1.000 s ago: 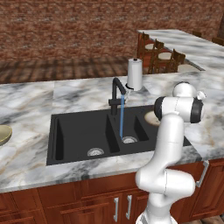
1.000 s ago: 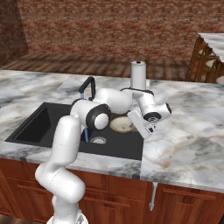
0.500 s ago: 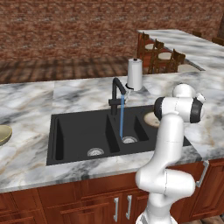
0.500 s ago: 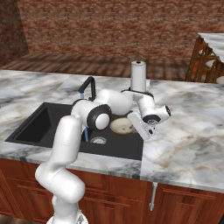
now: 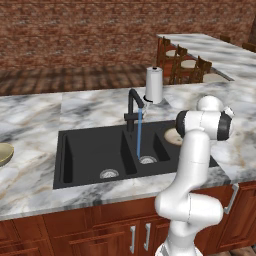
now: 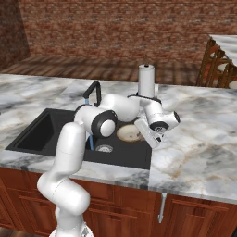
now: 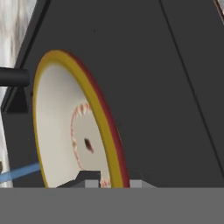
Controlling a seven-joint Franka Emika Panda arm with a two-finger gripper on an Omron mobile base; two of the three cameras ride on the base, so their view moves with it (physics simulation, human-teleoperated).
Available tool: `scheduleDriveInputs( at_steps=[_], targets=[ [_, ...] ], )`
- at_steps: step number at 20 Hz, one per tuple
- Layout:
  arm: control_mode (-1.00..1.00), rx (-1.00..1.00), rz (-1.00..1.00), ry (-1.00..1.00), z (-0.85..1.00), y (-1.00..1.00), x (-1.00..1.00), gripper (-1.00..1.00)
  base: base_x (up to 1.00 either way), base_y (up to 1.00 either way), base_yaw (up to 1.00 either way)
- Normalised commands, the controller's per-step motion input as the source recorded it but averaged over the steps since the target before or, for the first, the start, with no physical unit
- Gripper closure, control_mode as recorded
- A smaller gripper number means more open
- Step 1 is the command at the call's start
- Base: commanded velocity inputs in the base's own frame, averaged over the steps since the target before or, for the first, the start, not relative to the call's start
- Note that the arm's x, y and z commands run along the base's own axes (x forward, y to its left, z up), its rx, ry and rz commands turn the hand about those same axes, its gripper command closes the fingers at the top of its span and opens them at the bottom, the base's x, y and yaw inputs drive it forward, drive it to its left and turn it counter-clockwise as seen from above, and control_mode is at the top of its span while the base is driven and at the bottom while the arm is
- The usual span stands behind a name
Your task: Rinse each bowl for a few seconds and place them down in the sink or on the counter.
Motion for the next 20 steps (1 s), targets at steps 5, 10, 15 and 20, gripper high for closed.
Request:
scheduleDriveInputs(
  at_steps=[5,10,15,20],
  targets=[
    [-1.0,0.0,0.0,-0.01,-0.19,-0.03,0.04,-1.0,0.0,0.0,0.0],
    [-1.0,0.0,0.0,-0.02,-0.02,-0.12,0.0,-1.0,0.0,0.0,0.0],
    [-1.0,0.02,0.0,-0.02,0.0,-0.12,-0.04,-1.0,0.0,0.0,0.0],
    [-1.0,0.0,0.0,-0.03,0.12,-0.16,-0.09,-1.0,0.0,0.0,0.0]
  ],
)
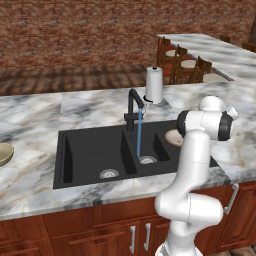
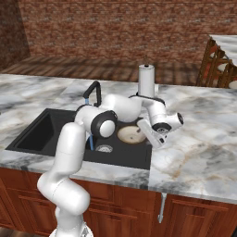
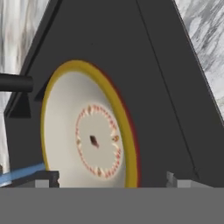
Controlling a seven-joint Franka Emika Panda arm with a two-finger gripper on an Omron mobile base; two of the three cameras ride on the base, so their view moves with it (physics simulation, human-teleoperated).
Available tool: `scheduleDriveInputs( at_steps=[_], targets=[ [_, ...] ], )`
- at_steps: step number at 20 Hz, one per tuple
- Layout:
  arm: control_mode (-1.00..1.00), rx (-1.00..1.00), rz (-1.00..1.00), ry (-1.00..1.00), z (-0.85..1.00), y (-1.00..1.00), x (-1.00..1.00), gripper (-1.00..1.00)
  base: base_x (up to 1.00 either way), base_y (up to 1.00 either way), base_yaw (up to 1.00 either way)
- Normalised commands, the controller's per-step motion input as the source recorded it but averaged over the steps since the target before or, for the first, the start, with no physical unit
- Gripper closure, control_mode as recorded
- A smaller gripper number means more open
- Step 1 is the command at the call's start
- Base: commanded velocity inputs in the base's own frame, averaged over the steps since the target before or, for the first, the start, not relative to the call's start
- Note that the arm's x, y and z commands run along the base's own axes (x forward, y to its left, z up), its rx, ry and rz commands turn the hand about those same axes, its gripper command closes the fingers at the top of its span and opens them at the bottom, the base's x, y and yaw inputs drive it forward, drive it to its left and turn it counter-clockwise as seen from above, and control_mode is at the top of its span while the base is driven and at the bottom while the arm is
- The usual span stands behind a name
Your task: Rinse each bowl for a few seconds and place them down in the sink or on the counter.
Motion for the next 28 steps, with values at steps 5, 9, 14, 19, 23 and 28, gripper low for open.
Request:
scheduleDriveInputs(
  at_steps=[5,9,14,19,23,28],
  targets=[
    [-1.0,0.0,0.0,-0.07,0.42,-0.18,-0.18,-1.0,0.0,0.0,0.0],
    [-1.0,0.0,0.0,-0.06,0.73,-0.03,-0.21,-1.0,0.0,0.0,0.0],
    [-1.0,0.0,0.0,-0.01,0.89,0.04,-0.26,-1.0,0.0,0.0,0.0],
    [-1.0,0.0,0.0,-0.03,0.8,0.25,-0.38,-1.0,0.0,0.0,0.0],
    [-1.0,0.0,0.0,-0.04,0.65,0.39,-0.42,-1.0,0.0,0.0,0.0],
    [-1.0,0.0,0.0,-0.03,0.6,0.46,-0.39,-1.0,0.0,0.0,0.0]
  ],
)
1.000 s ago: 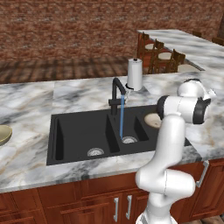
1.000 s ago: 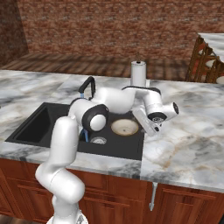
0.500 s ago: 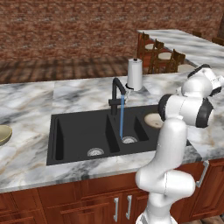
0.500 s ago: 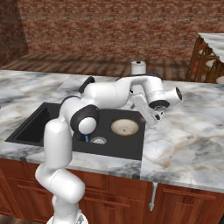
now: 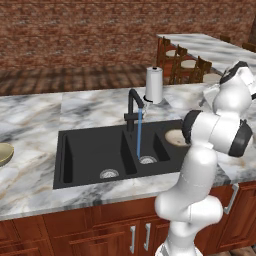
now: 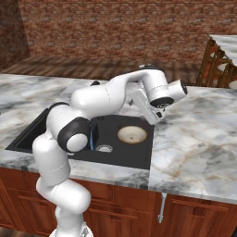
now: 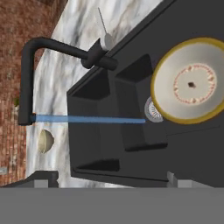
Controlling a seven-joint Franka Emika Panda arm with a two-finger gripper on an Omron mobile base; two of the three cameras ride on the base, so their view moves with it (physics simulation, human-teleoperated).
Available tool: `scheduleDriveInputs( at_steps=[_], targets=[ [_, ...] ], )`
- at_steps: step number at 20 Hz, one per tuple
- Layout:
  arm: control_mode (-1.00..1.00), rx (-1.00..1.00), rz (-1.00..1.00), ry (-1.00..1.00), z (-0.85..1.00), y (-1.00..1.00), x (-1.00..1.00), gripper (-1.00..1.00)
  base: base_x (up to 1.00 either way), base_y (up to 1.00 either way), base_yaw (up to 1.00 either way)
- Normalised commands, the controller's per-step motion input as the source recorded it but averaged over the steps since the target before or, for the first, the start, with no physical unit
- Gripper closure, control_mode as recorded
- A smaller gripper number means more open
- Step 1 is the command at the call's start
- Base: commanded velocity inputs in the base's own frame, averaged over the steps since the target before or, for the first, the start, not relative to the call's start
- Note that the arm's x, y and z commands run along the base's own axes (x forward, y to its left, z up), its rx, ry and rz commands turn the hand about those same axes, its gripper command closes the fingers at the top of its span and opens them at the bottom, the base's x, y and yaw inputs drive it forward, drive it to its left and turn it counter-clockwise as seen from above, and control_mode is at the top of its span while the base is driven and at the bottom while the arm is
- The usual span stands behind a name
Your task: Rinse each bowl for a few seconds and place them down in the sink or on the counter.
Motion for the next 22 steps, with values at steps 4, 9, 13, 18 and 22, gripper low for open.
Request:
scheduleDriveInputs(
  at_steps=[4,9,13,18,22],
  targets=[
    [-1.0,-0.01,0.0,-0.02,0.53,0.55,-0.31,-1.0,0.0,0.0,0.0],
    [-1.0,-0.05,0.0,0.02,0.42,0.63,-0.24,-1.0,0.0,0.0,0.0],
    [-1.0,-0.07,0.0,0.03,0.37,0.74,-0.12,-1.0,0.0,0.0,0.0],
    [-1.0,-0.09,-0.01,0.02,0.36,0.78,-0.09,-1.0,0.0,0.0,0.0],
    [-1.0,-0.09,-0.03,0.02,0.3,0.83,-0.03,-1.0,0.0,0.0,0.0]
  ],
)
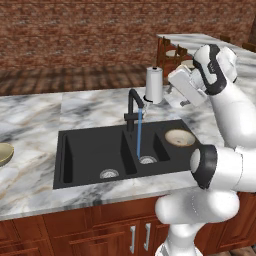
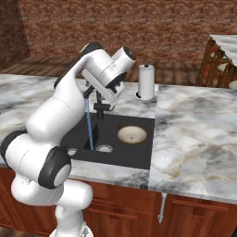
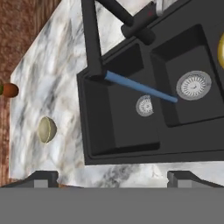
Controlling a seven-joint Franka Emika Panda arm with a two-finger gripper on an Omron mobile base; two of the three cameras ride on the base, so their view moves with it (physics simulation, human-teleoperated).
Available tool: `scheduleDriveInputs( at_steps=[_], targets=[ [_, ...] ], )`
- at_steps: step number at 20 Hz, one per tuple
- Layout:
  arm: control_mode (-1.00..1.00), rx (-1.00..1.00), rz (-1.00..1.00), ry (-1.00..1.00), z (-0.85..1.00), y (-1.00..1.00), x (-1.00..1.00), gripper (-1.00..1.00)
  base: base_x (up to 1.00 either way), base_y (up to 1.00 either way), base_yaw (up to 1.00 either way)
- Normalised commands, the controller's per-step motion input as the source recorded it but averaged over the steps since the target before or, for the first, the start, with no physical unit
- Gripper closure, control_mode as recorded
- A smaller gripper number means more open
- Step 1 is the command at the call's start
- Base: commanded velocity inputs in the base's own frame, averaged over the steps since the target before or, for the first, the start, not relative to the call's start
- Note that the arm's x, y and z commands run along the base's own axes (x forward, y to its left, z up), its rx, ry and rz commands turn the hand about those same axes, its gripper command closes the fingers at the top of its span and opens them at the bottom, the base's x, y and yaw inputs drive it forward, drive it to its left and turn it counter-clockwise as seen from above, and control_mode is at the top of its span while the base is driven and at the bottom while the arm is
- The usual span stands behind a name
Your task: Rinse each bowl for a few seconds and place them down in the sink or on the counter.
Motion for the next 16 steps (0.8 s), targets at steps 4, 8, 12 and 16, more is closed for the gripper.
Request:
scheduleDriveInputs(
  at_steps=[4,8,12,16],
  targets=[
    [-1.0,-0.05,-0.02,0.03,0.2,0.85,0.0,-1.0,0.0,0.0,0.0],
    [-1.0,-0.01,0.0,0.02,0.1,0.77,0.0,-1.0,0.0,0.0,0.0],
    [-1.0,0.0,0.0,0.0,0.01,0.7,0.0,-1.0,0.0,0.0,0.0],
    [-1.0,0.0,0.0,0.0,0.0,0.59,0.0,-1.0,0.0,0.0,0.0]
  ],
)
